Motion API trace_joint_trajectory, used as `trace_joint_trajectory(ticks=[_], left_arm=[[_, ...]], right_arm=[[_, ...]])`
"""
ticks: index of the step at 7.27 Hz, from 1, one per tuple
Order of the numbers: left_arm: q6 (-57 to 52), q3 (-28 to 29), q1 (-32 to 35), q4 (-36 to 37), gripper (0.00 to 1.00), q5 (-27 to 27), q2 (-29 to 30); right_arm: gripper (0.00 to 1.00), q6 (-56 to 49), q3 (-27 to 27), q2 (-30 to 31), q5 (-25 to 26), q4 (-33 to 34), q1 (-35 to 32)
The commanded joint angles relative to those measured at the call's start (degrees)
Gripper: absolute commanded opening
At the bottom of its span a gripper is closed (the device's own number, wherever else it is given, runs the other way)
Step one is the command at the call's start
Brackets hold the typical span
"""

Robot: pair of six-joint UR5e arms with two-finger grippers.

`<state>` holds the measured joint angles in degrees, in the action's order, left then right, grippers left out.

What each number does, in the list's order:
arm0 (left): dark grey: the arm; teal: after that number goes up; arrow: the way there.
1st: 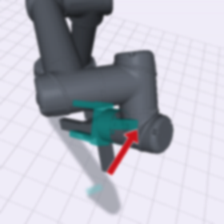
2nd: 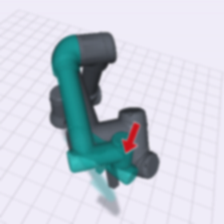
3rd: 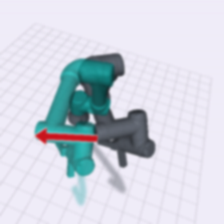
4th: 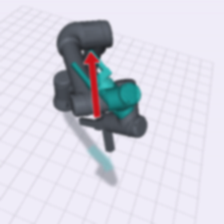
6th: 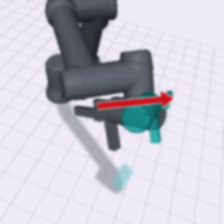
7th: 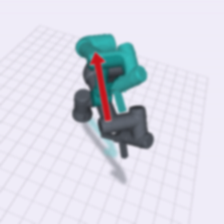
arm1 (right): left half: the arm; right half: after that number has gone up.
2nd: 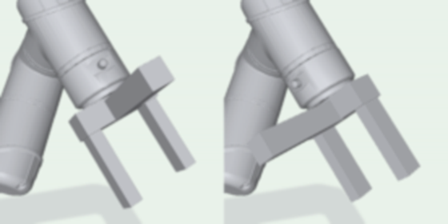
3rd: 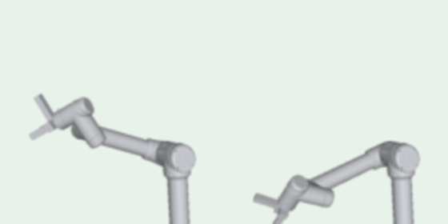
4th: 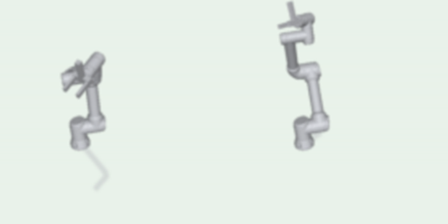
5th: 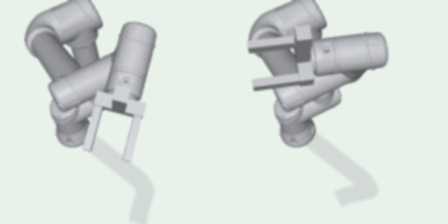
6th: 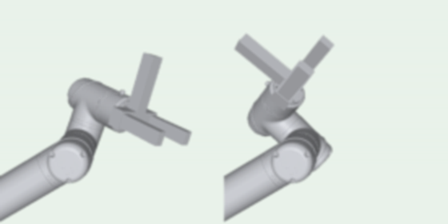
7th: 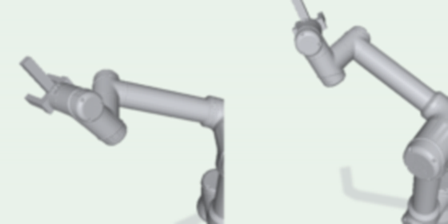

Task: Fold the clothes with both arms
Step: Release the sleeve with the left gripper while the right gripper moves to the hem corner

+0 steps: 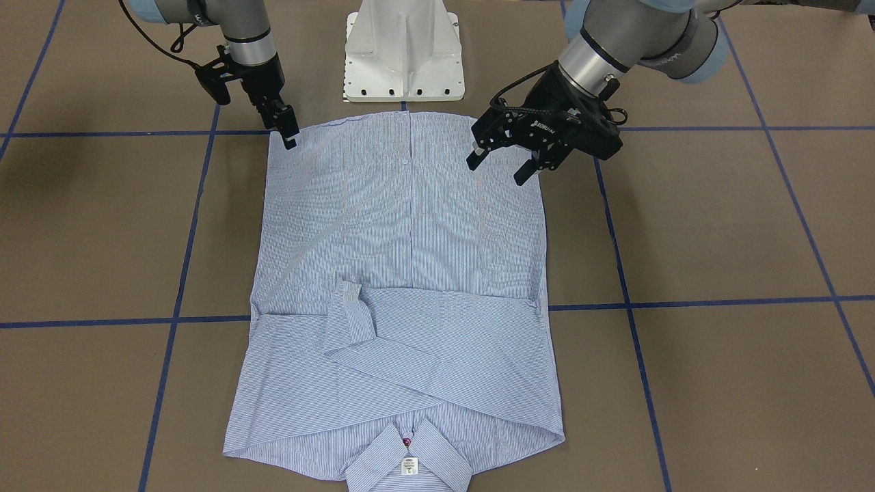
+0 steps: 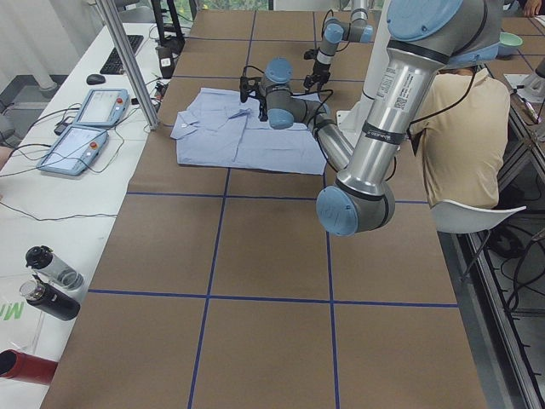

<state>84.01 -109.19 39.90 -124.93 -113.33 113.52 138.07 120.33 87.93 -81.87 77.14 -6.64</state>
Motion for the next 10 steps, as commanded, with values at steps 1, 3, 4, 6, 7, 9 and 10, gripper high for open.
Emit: trace_joint_trajectory(ticks=[1, 3, 4, 6, 7, 9, 10], left_arm=[[0.2, -0.2, 0.0, 0.0, 0.99, 0.6, -0.4], [0.3, -0.2, -0.1, 0.0, 0.99, 0.7, -1.3], [0.2, -0.2, -0.1, 0.0, 0.99, 0.7, -1.3], [0.3, -0.2, 0.0, 0.0, 0.99, 0.7, -1.4], [0.3, -0.2, -0.1, 0.0, 0.99, 0.7, -1.5], [2.6, -1.1, -0.1, 0.1, 0.99, 1.0, -1.6], [2.9, -2.2, -0.4, 0.0, 1.00, 1.2, -5.7]], right_arm=[[0.87, 0.1, 0.0, 1.2, 0.0, 0.0, 1.0], [0.77, 0.1, -0.1, 1.2, 0.0, 0.0, 1.4], [0.63, 0.3, -0.1, 1.2, 0.0, 0.1, 1.5], [0.02, 0.4, -0.1, 1.1, 0.0, 0.1, 2.0], [0.00, 0.4, -0.1, 1.1, 0.0, 0.0, 2.0], [0.00, 0.3, 1.1, 0.8, -0.1, 0.0, 1.9], [0.00, 0.2, 2.9, 0.7, -0.5, 0.0, 1.6]])
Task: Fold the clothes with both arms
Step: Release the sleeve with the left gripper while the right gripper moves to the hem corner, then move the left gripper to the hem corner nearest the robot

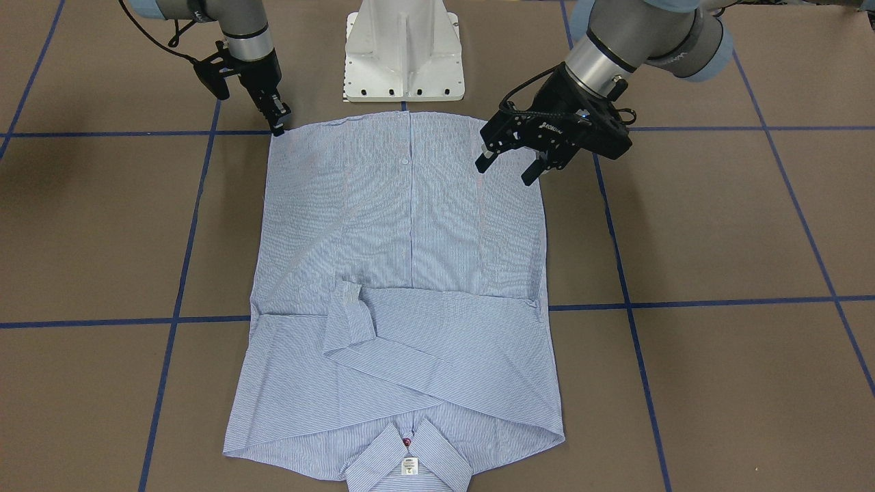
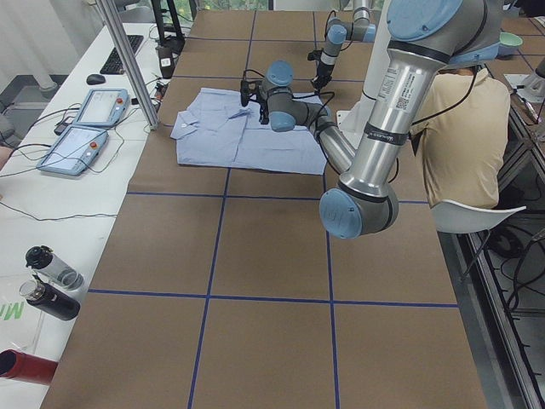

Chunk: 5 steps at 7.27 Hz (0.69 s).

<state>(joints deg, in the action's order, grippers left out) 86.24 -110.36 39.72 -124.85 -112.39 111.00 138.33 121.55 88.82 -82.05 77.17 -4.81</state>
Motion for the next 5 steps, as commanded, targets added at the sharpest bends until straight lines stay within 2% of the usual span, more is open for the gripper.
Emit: trace_joint_trajectory(ticks=[1, 2, 4, 5], left_arm=[[2.2, -6.0, -1.1, 0.0, 0.97, 0.2, -10.3], [5.9, -8.8, -2.4, 0.0, 0.80, 0.7, -14.5], [6.7, -9.2, -12.9, 0.0, 0.78, 9.0, -19.0], [7.4, -9.1, -15.3, -0.4, 1.00, 9.6, -21.3]], right_arm=[[0.00, -0.1, 3.3, 0.2, -0.4, 0.1, -0.7], [0.00, -0.1, 3.7, 0.3, -0.4, 0.1, -1.2], [0.00, -0.1, 3.7, 0.5, -0.4, 0.2, -1.3], [0.00, -0.1, 3.7, 0.5, -0.3, 0.3, -1.5]])
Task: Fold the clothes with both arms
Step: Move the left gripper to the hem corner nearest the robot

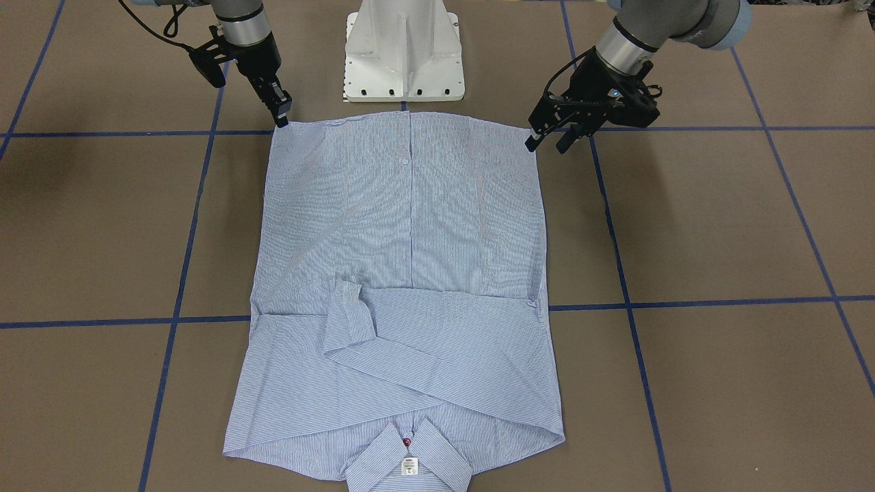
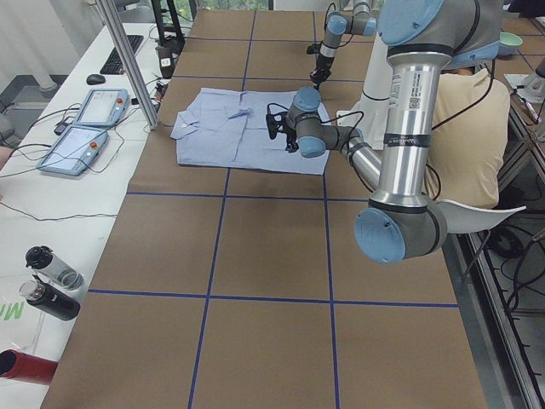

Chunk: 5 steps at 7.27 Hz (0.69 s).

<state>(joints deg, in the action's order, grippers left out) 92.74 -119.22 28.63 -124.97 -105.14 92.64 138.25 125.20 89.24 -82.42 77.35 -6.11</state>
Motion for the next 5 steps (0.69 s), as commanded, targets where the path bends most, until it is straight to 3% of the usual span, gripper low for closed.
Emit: trace_joint_trajectory(ticks=[1, 2, 4, 5], left_arm=[[2.2, 0.1, -4.4, -0.1, 1.00, 2.0, -3.6], [5.1, 2.0, -6.8, 0.2, 0.99, 2.0, -3.3], [10.4, 4.3, -10.4, 0.1, 0.89, 2.7, -3.0], [12.4, 4.9, -11.8, 0.1, 0.75, 2.7, -2.9]], right_arm=[[0.00, 0.0, 0.0, 0.4, 0.1, 0.1, -0.4], [0.00, 0.0, 0.0, 1.0, 0.1, 0.2, -0.4], [0.00, -0.1, 0.0, 1.0, 0.1, 1.3, -0.3], [0.00, -0.1, 0.0, 1.0, 0.1, 1.3, -0.3]])
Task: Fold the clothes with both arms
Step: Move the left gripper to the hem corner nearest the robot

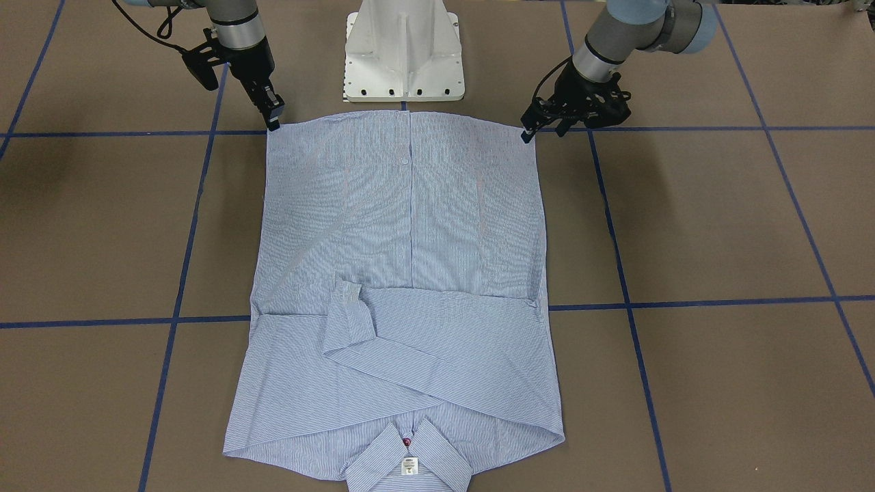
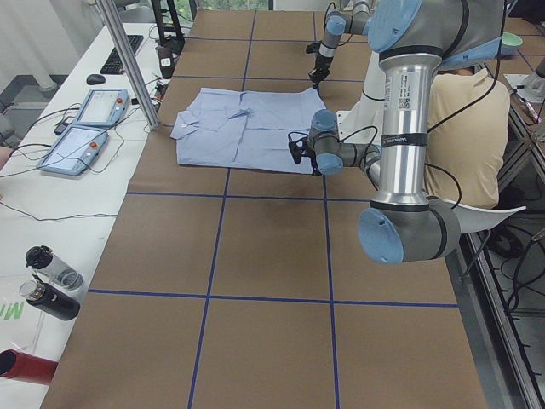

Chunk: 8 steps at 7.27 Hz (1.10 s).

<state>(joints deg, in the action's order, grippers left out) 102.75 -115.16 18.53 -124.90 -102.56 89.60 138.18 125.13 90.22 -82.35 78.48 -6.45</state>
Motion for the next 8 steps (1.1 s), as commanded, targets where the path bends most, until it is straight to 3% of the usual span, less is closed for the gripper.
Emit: trace_joint_trajectory(ticks=[1, 2, 6, 8], left_arm=[[3.6, 0.8, -3.0, 0.0, 0.68, 0.1, 0.2], [3.7, 0.8, -3.8, 0.0, 0.64, 0.2, 0.3], [4.0, 1.7, -5.1, 0.0, 0.62, 0.2, 0.5], [4.0, 1.7, -5.1, 0.0, 0.56, 0.2, 0.5]], right_arm=[[0.00, 0.0, 0.0, 0.0, 0.0, 0.2, 0.0], [0.00, 0.0, 0.0, 0.0, 0.0, 0.2, 0.1], [0.00, 0.0, 0.0, 0.0, 0.0, 0.2, 0.0], [0.00, 0.0, 0.1, 0.0, 0.0, 0.2, 0.0]])
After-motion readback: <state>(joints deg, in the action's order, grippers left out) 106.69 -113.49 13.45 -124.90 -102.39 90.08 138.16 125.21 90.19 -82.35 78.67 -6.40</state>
